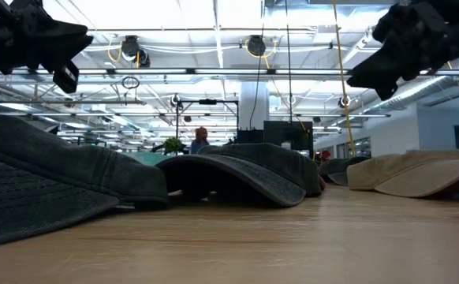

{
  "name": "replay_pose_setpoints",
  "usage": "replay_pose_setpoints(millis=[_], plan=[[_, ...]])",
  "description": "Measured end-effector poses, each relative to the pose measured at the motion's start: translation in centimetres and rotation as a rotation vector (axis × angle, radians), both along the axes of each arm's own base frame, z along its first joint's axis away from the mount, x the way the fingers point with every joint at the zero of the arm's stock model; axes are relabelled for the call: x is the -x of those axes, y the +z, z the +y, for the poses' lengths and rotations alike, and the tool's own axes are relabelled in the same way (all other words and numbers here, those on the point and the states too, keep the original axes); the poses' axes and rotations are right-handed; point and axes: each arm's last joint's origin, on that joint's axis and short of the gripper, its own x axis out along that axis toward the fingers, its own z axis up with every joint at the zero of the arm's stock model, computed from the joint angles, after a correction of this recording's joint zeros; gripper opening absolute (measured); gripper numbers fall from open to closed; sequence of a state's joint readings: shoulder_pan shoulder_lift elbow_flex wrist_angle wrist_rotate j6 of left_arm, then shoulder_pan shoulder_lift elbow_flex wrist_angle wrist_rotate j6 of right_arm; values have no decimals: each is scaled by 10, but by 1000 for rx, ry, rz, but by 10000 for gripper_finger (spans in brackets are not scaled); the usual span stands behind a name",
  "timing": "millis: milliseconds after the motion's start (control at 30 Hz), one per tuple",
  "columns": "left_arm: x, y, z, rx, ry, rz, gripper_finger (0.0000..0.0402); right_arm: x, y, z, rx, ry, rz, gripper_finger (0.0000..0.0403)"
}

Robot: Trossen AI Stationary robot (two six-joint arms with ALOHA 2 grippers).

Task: Pick & Place hat
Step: Put the bottom brown cap into the pink bin

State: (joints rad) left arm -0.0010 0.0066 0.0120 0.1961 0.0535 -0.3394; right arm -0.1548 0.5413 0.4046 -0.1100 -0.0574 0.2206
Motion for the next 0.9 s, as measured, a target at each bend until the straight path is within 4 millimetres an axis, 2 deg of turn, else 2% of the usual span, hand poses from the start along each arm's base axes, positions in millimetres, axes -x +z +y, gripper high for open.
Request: replay_pose_setpoints(millis=[133, 267, 667, 900], plan=[[0, -2, 0, 10, -2, 17, 65, -9, 6, -1, 33, 16, 55, 125], [0, -1, 0, 21, -3, 17, 65, -12, 2, -2, 36, 24, 135, 125], [-5, -1, 2, 26, 74, 26, 65, -4, -15, 8, 7, 82, 337, 125], [-12, 1, 1, 20, 65, 16, 65, -1, -13, 11, -12, 78, 403, 126]])
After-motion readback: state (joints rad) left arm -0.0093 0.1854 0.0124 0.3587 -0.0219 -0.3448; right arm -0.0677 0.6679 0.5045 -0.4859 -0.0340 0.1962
